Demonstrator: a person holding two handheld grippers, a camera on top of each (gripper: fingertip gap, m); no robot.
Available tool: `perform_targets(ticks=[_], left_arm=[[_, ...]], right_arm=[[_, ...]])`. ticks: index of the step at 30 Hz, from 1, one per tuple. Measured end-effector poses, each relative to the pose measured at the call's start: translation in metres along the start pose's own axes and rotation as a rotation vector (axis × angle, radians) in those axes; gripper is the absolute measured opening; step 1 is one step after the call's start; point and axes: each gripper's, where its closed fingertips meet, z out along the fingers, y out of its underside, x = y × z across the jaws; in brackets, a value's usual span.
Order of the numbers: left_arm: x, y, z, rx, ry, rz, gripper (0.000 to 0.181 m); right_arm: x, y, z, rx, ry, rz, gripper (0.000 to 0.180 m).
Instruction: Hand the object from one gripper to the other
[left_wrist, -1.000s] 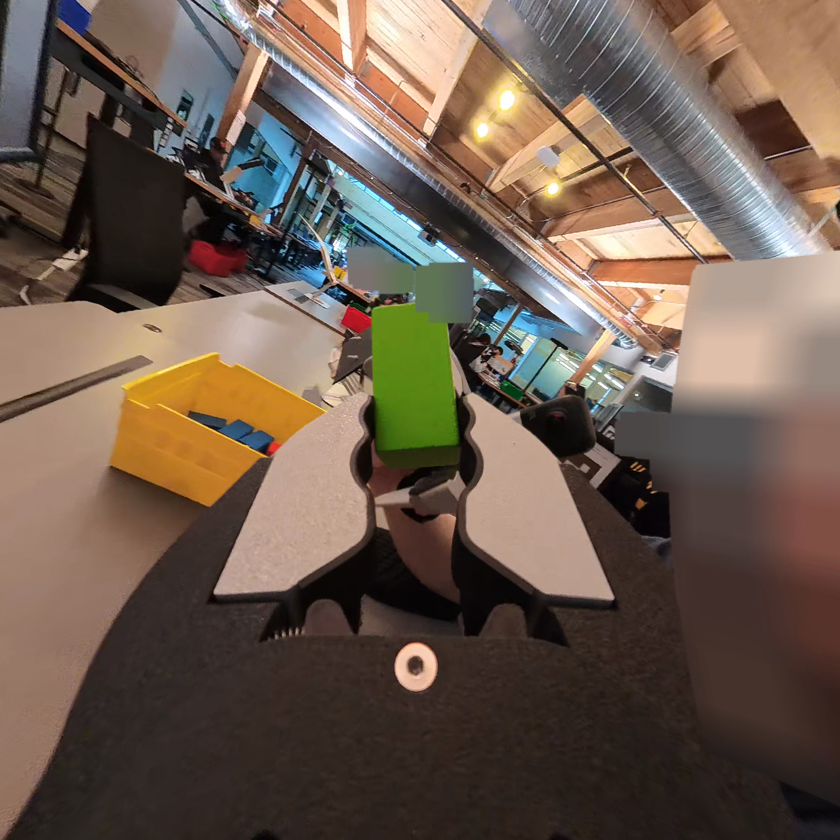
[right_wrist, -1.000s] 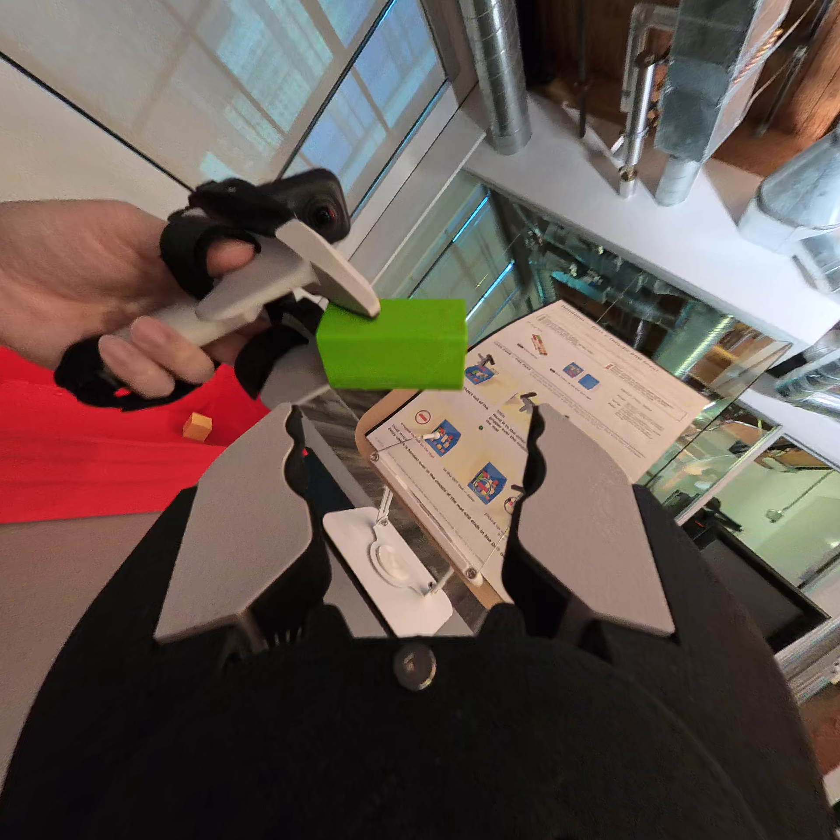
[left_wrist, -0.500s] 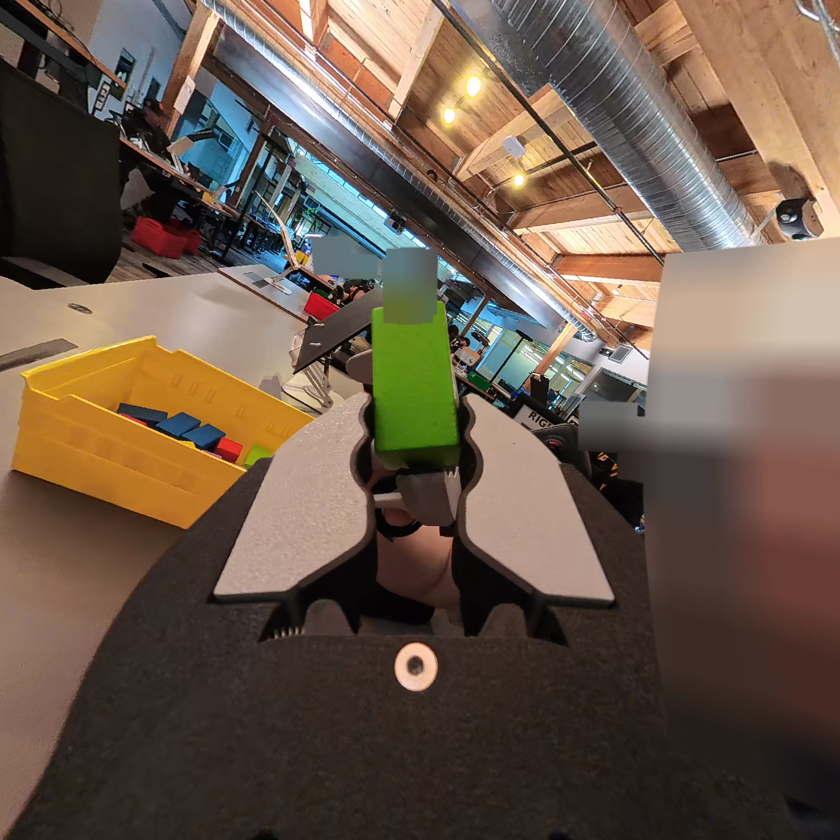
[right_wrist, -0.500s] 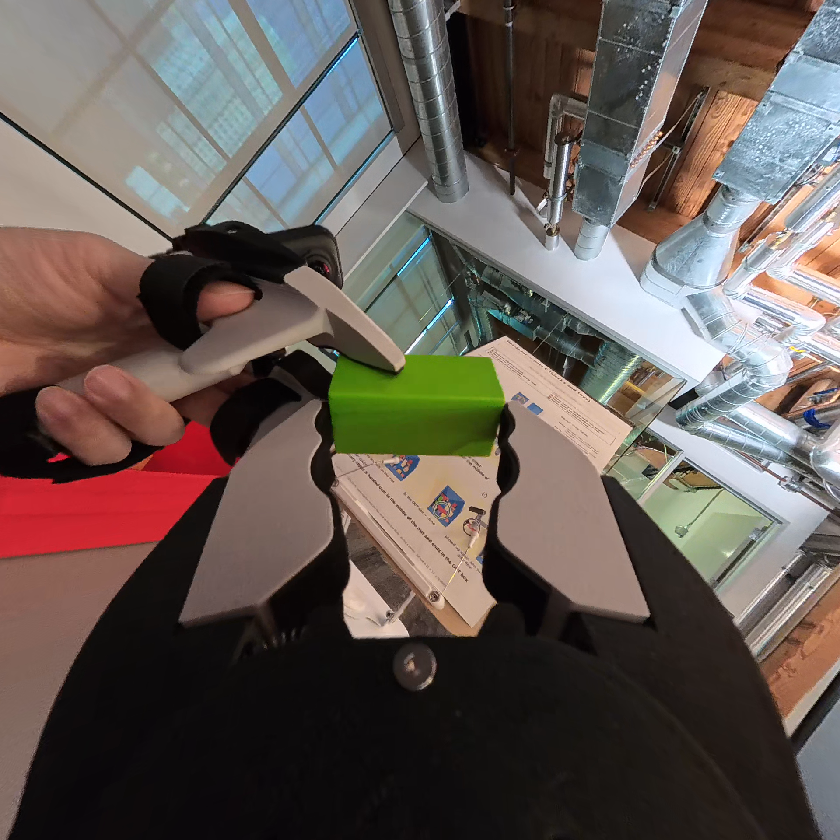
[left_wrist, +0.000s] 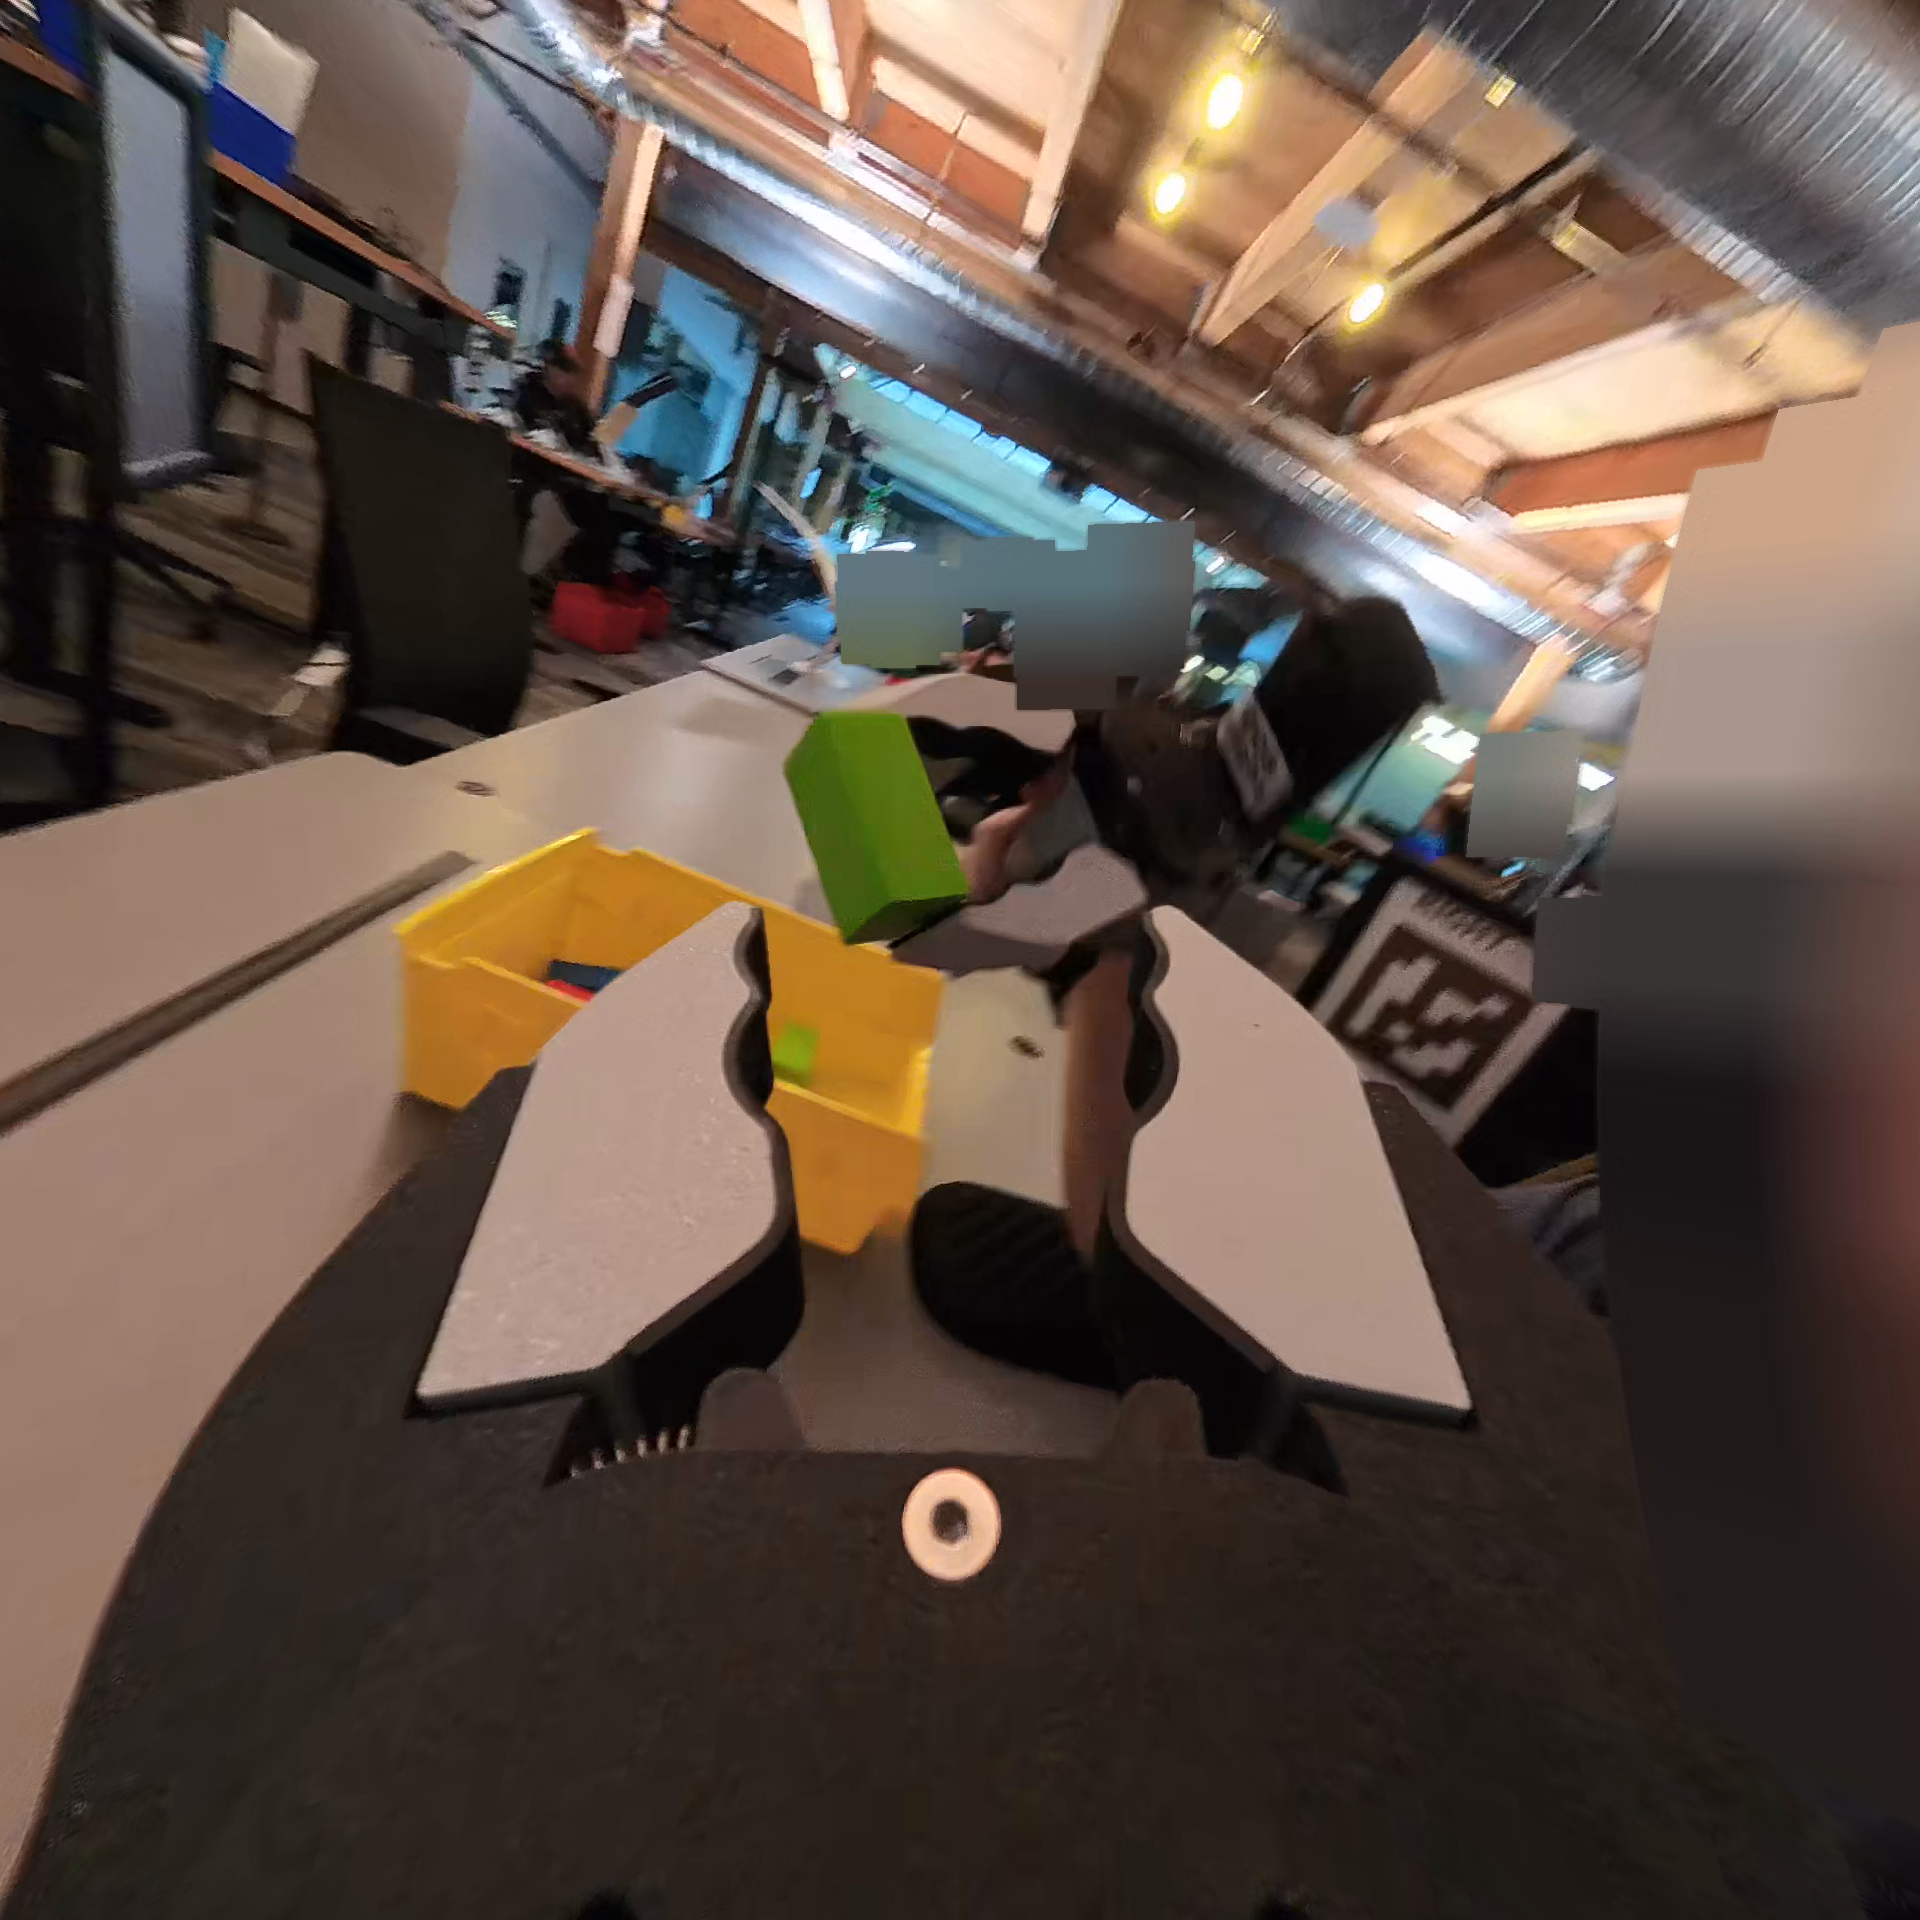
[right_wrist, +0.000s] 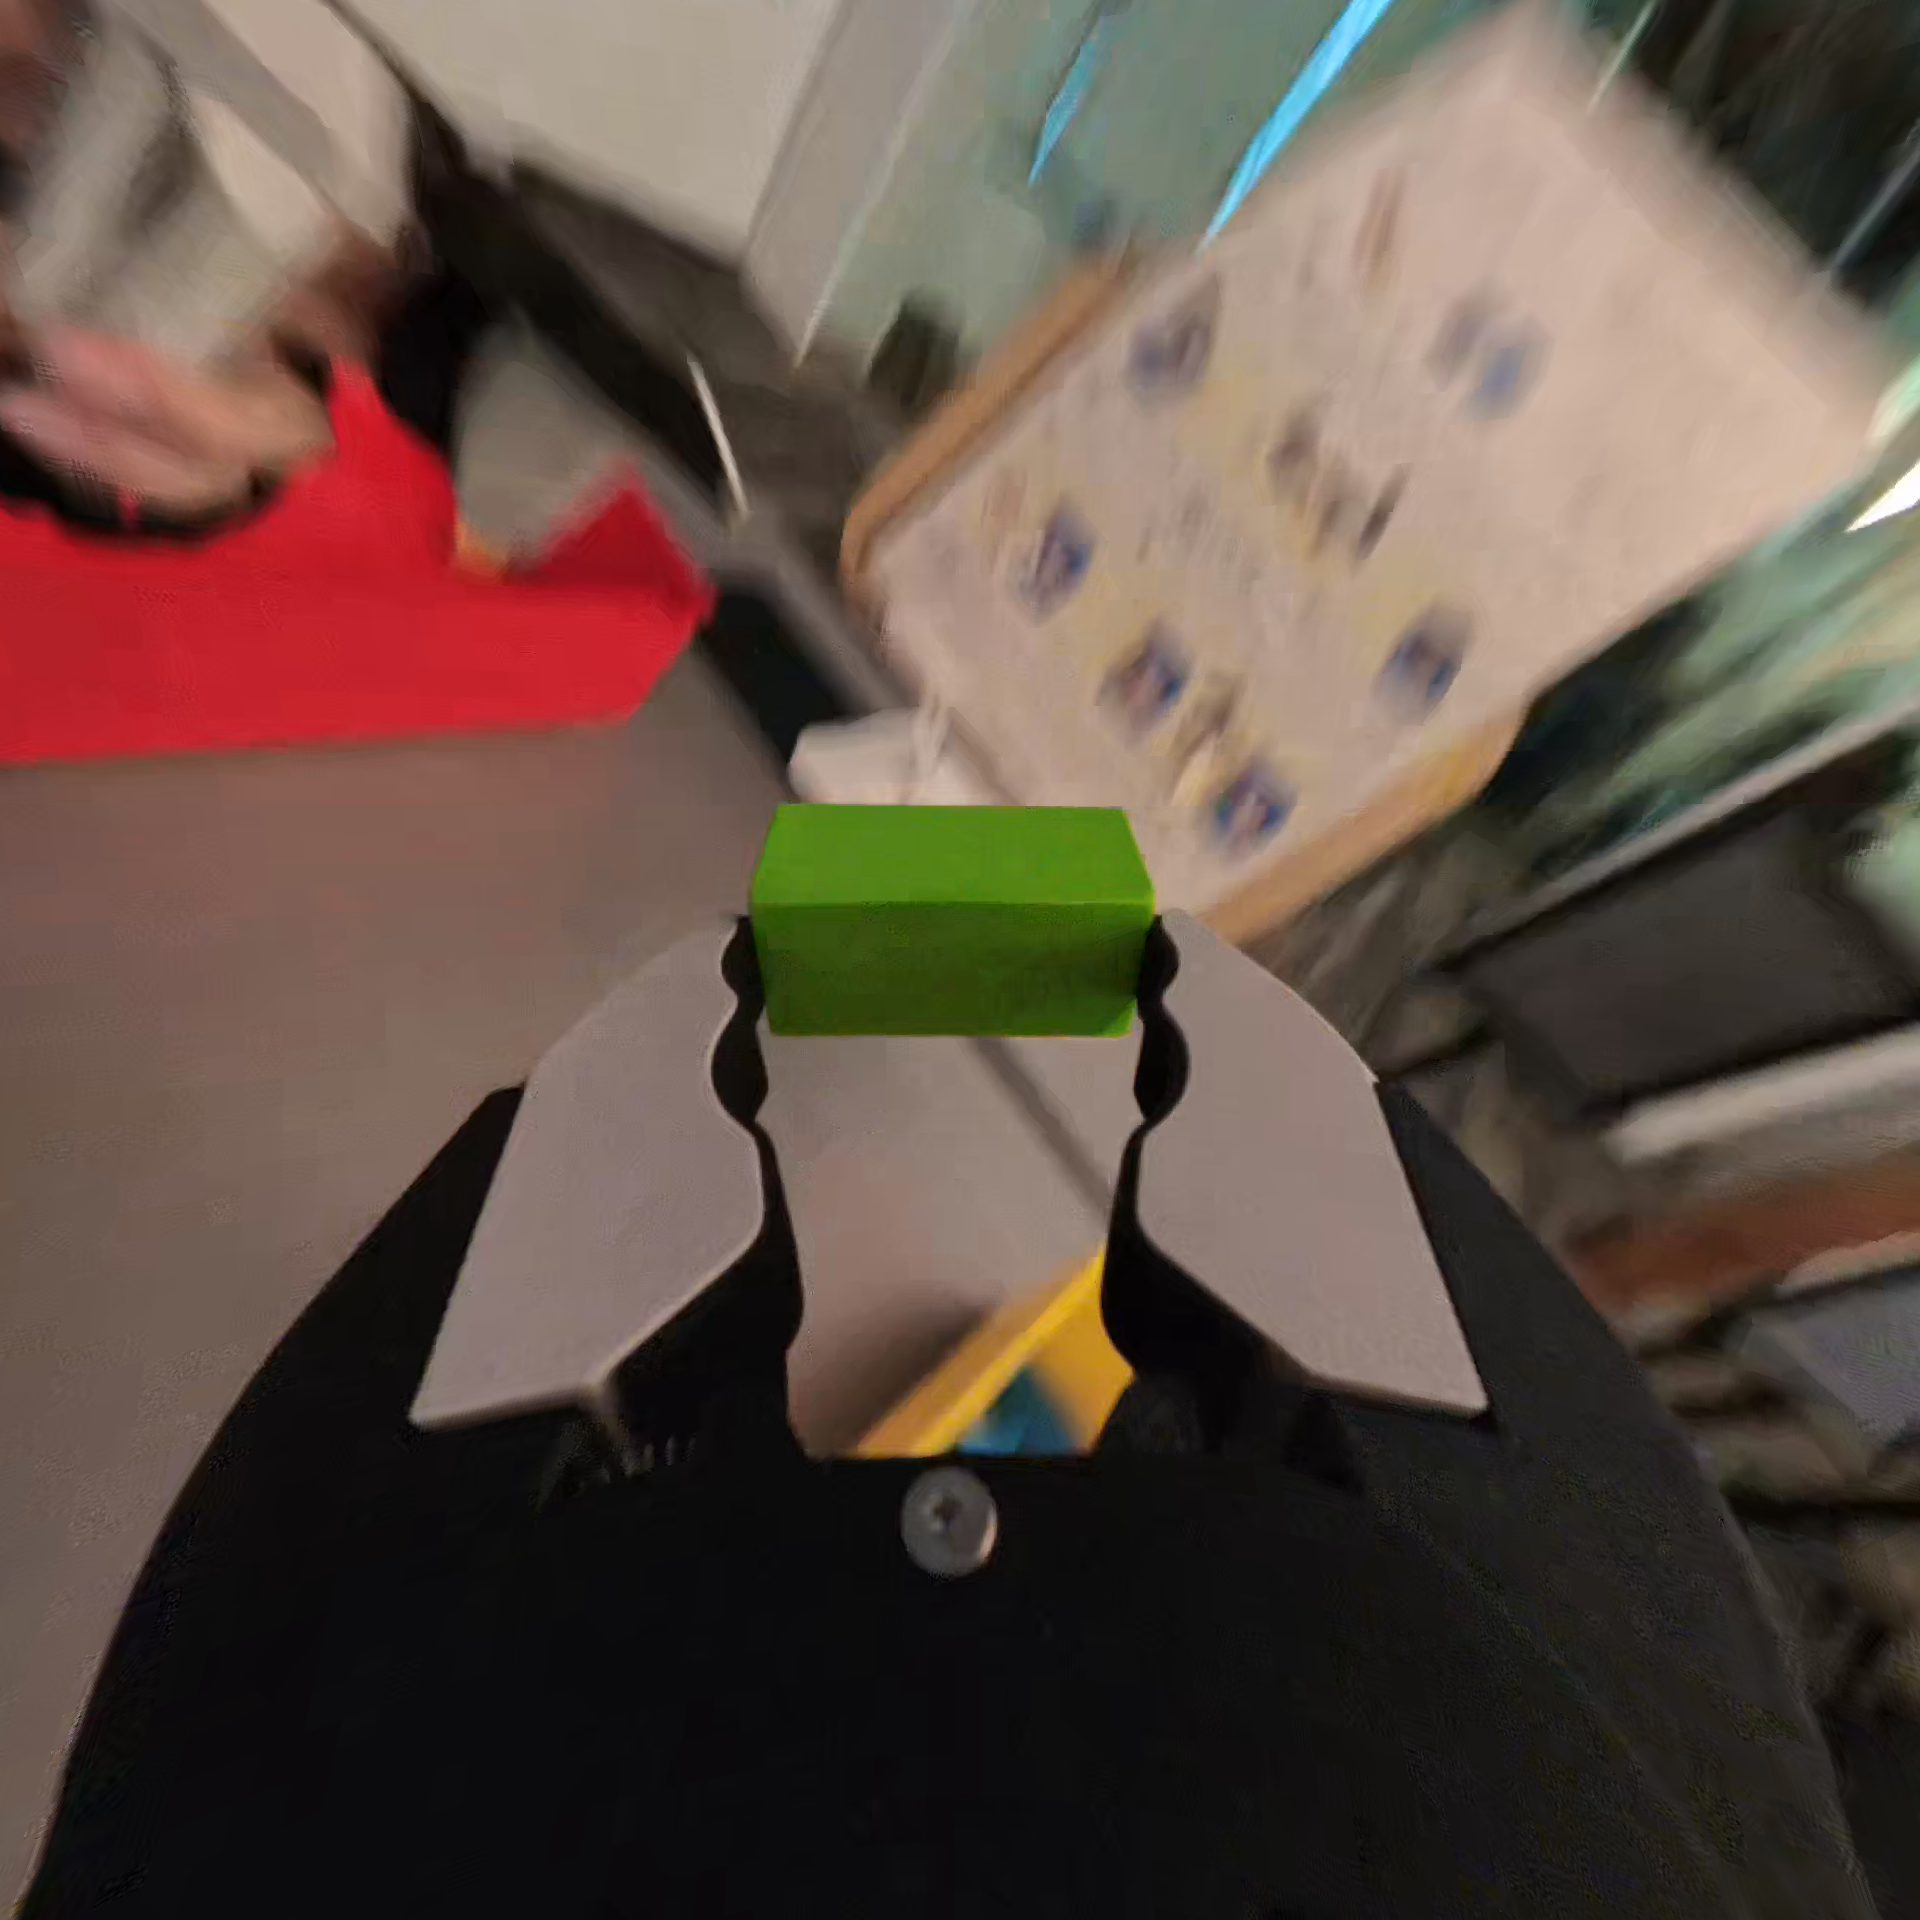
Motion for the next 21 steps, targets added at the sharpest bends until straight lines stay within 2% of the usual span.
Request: perform_targets(ticks=[2, 6, 10, 16, 21], left_arm=[[0.001, -0.003, -0.006, -0.026, -0.05, 0.063, 0.064], [0.005, -0.011, -0.016, -0.013, -0.045, 0.052, 0.058], [0.008, -0.017, -0.023, 0.005, -0.03, 0.031, 0.055], [0.014, -0.018, -0.029, -0.016, -0.041, 0.074, 0.053], [0.018, -0.024, -0.035, 0.006, -0.032, 0.077, 0.051]], right_arm=[[0.009, 0.055, -0.026, -0.254, -0.103, 0.231, 0.071], [0.027, 0.173, -0.079, -0.706, -0.07, 0.584, 0.071], [0.005, 0.26, -0.116, -1.071, -0.14, 0.804, 0.071], [-0.037, 0.304, -0.122, -1.26, -0.385, 0.885, 0.071], [-0.039, 0.333, -0.124, -1.4, -0.34, 0.942, 0.071]])
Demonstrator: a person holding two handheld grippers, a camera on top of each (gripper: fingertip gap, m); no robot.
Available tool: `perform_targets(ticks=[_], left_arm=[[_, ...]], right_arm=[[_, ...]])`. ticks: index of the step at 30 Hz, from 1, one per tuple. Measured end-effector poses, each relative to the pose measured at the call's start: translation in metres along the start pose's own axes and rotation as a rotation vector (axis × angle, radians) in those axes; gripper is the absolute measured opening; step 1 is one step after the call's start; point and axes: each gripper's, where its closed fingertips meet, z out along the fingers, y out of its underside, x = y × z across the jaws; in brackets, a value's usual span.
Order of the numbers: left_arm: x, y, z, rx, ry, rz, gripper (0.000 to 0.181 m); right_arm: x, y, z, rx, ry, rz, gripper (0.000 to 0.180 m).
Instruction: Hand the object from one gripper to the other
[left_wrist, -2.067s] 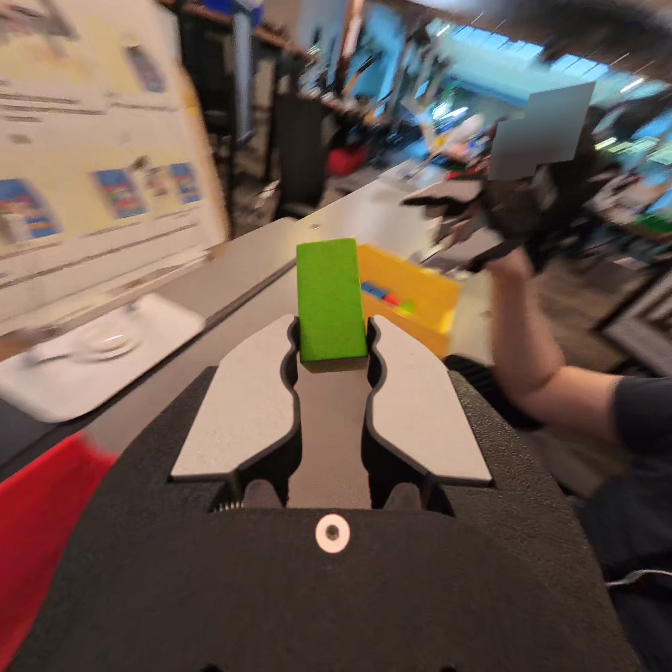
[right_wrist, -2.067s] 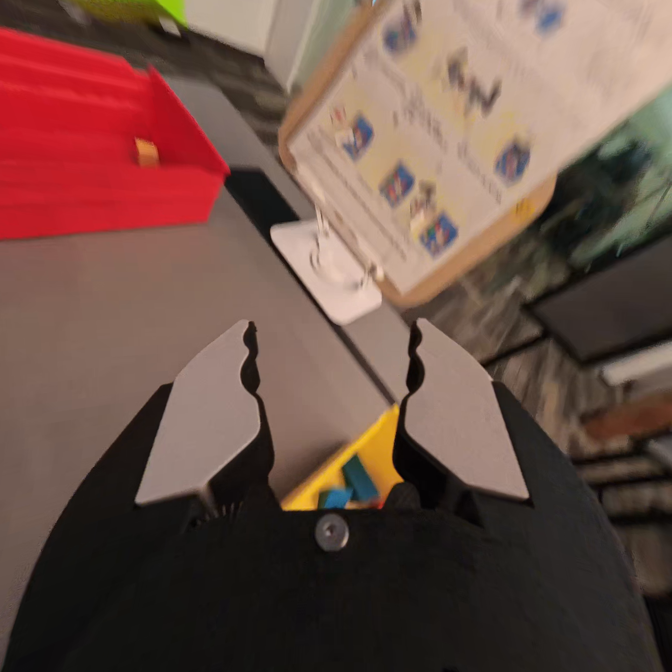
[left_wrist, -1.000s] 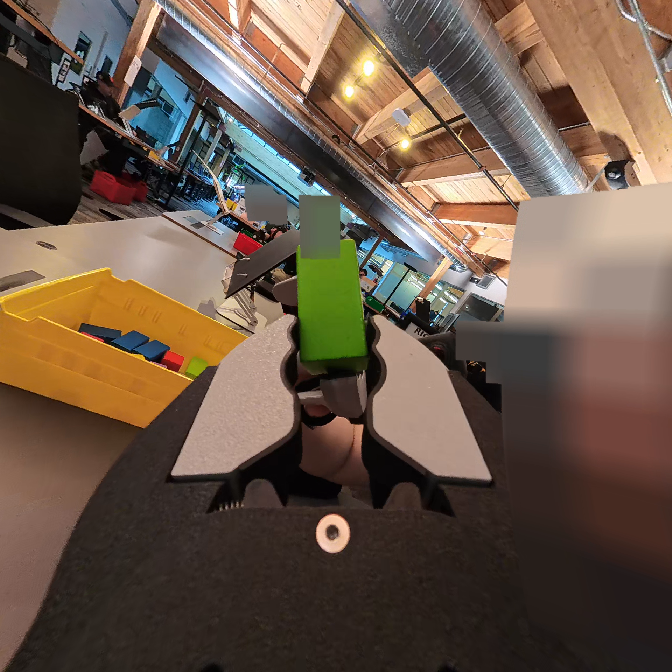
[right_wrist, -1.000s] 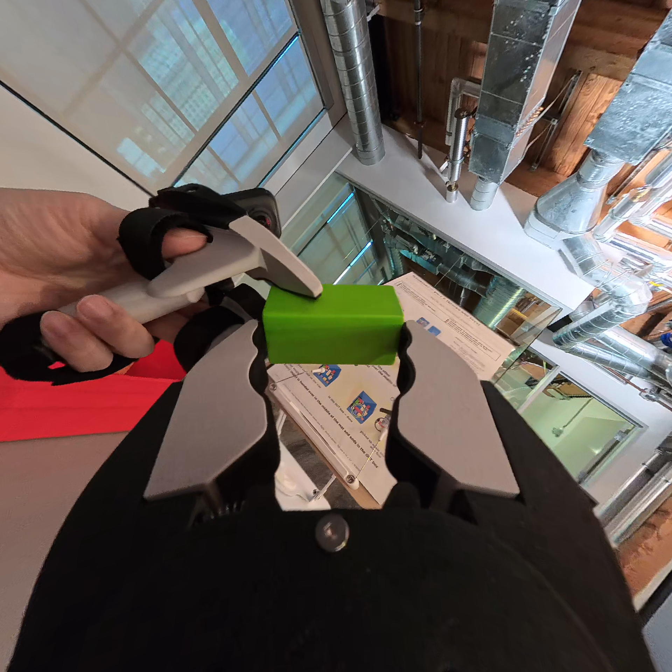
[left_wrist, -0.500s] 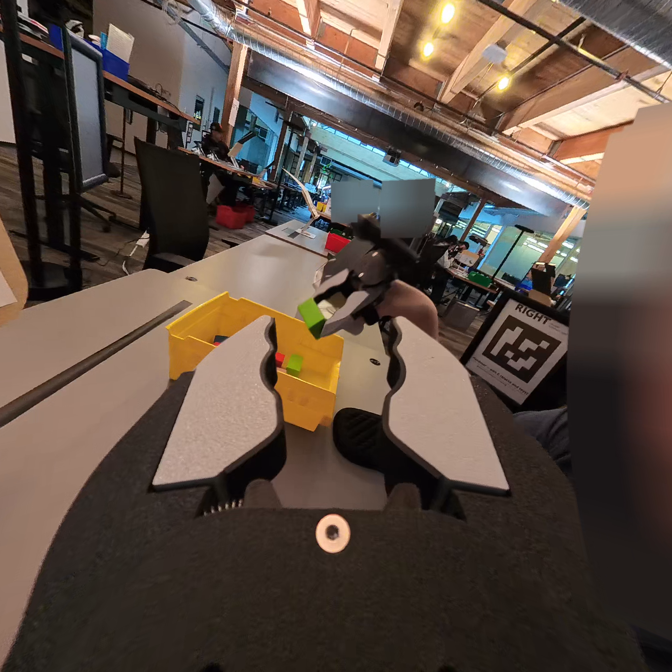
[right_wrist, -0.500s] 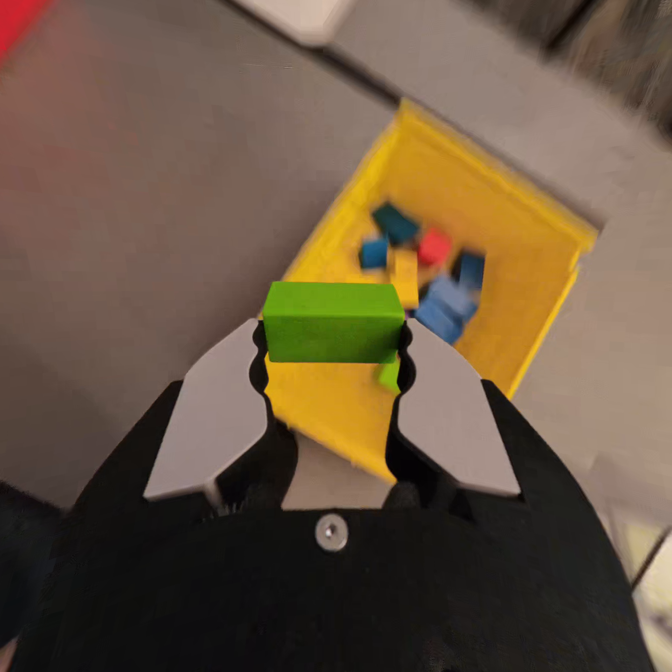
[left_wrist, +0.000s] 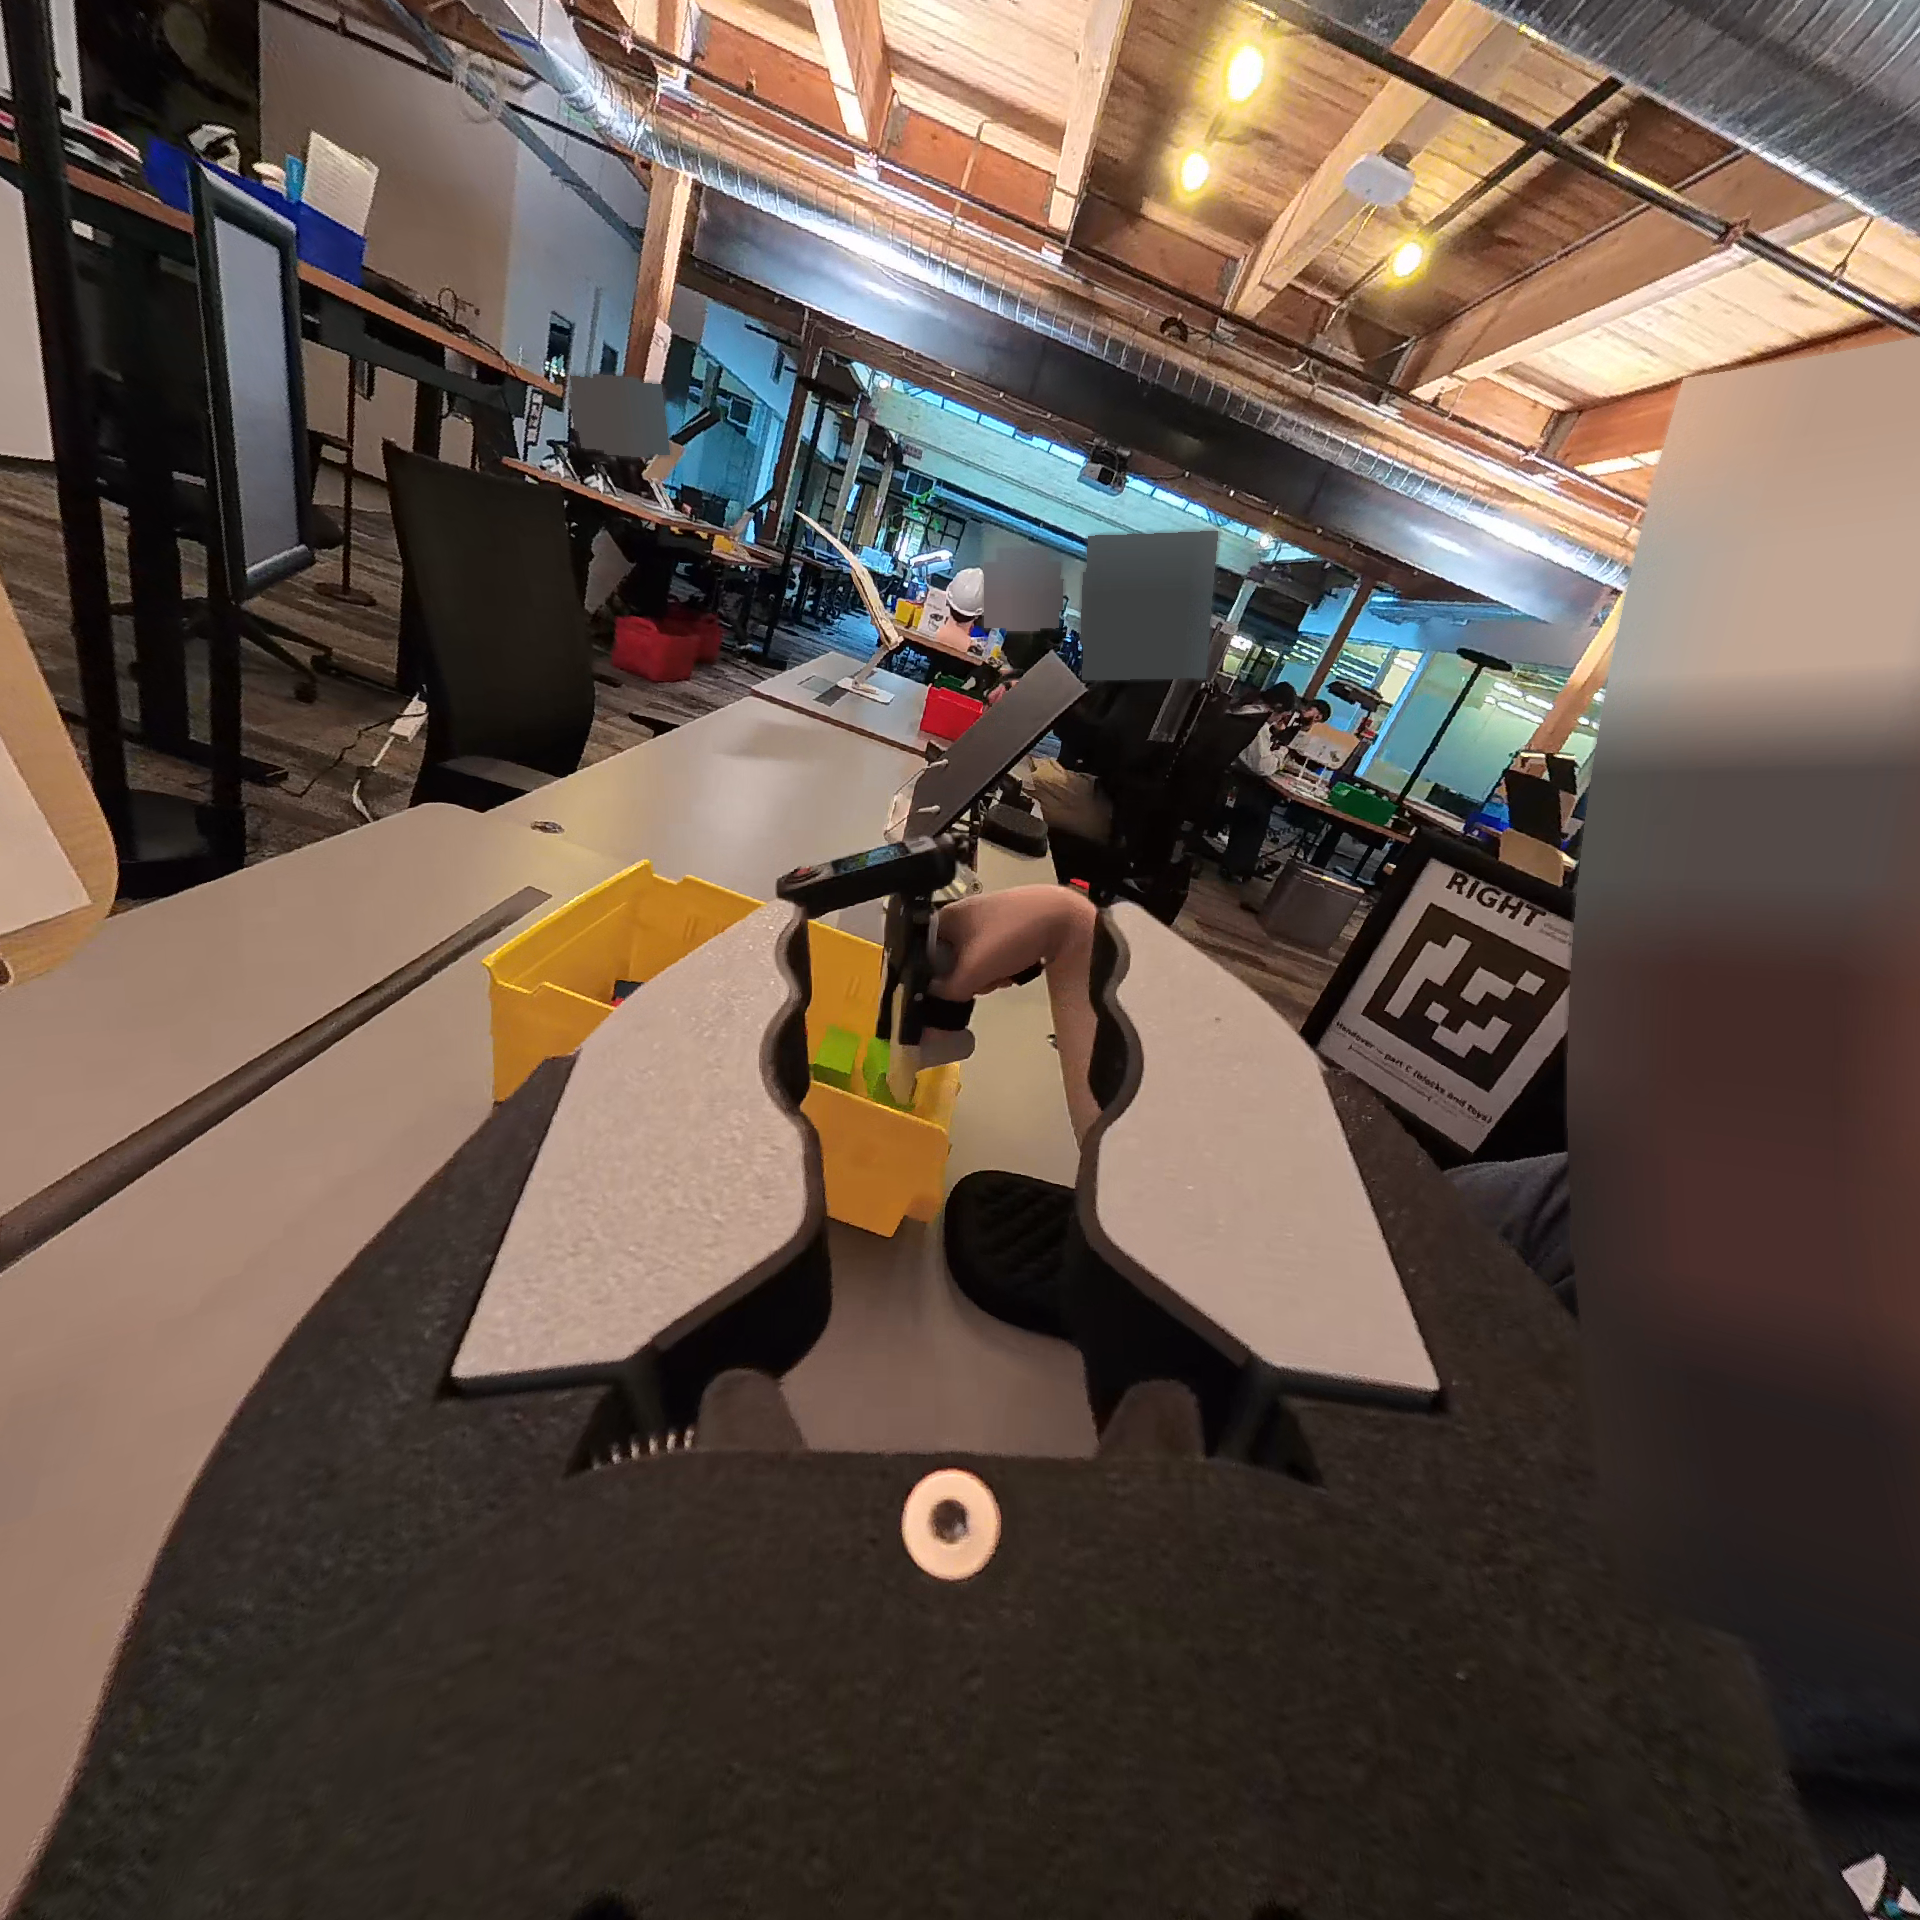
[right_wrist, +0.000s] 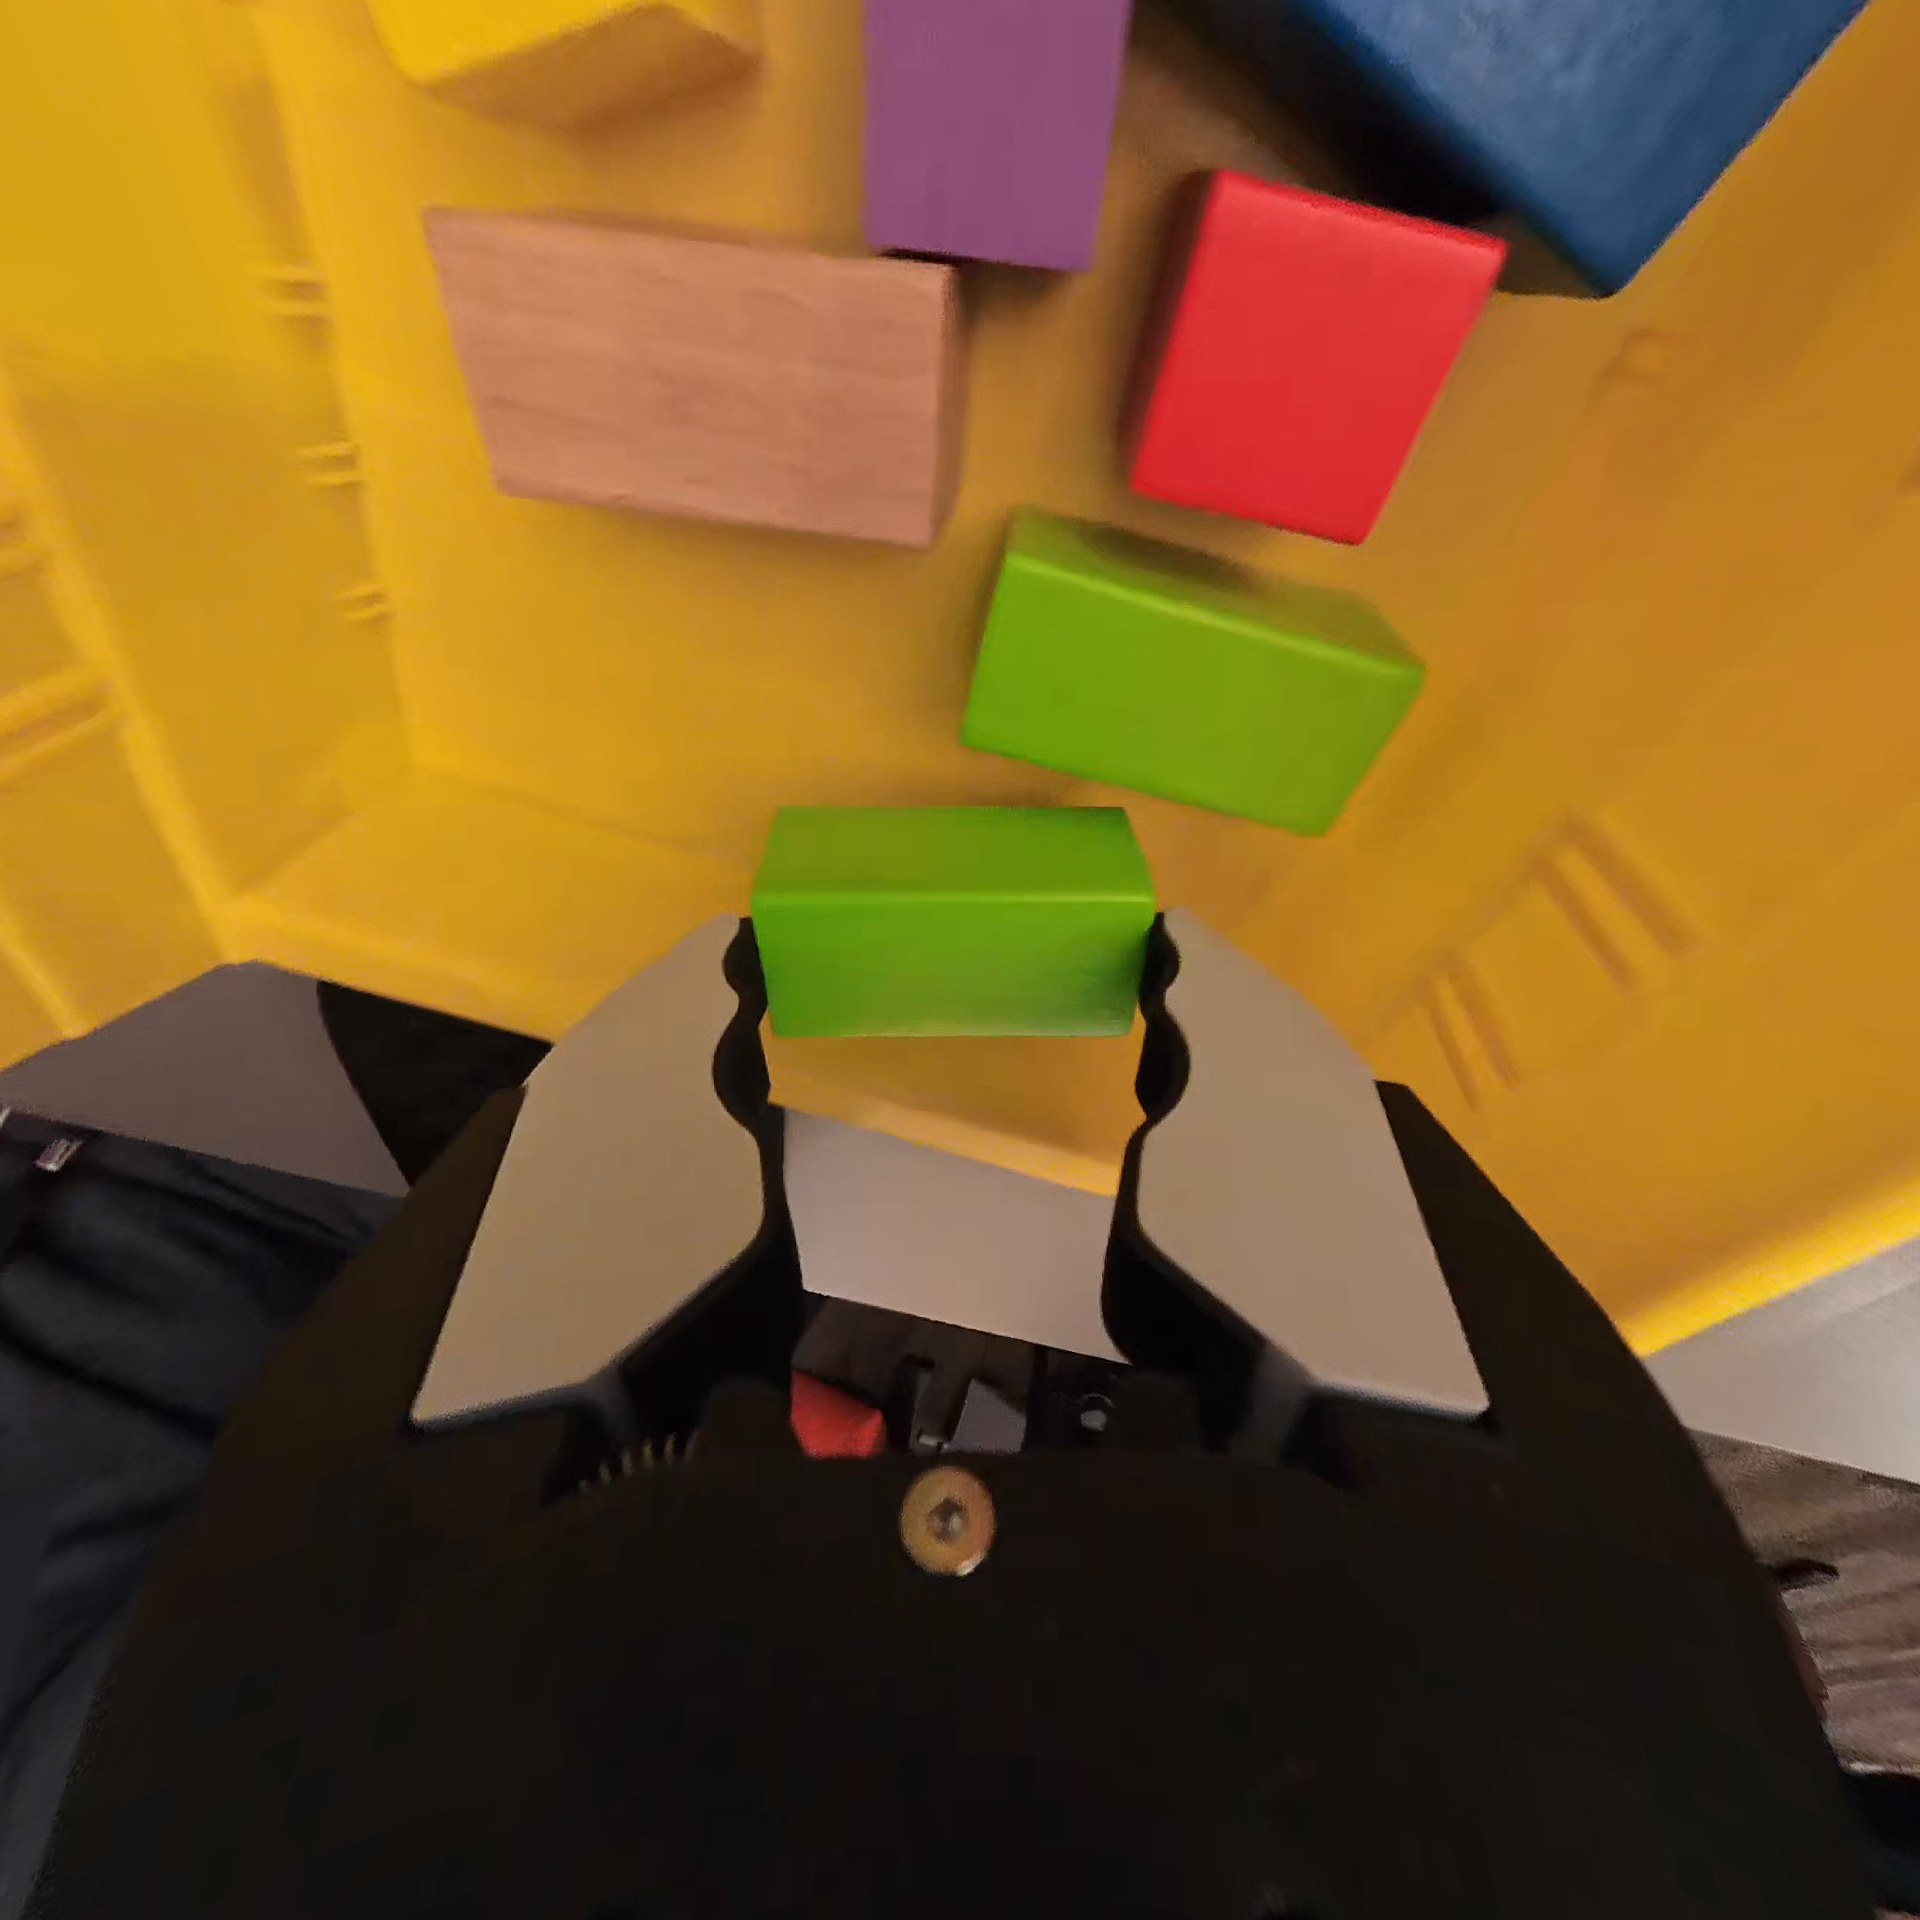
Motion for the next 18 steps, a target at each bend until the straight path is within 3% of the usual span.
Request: perform_targets(ticks=[18], left_arm=[[0.011, -0.007, -0.005, 0.018, 0.032, 0.022, 0.047]], right_arm=[[0.024, -0.017, 0.016, -0.036, 0.121, 0.12, 0.071]])
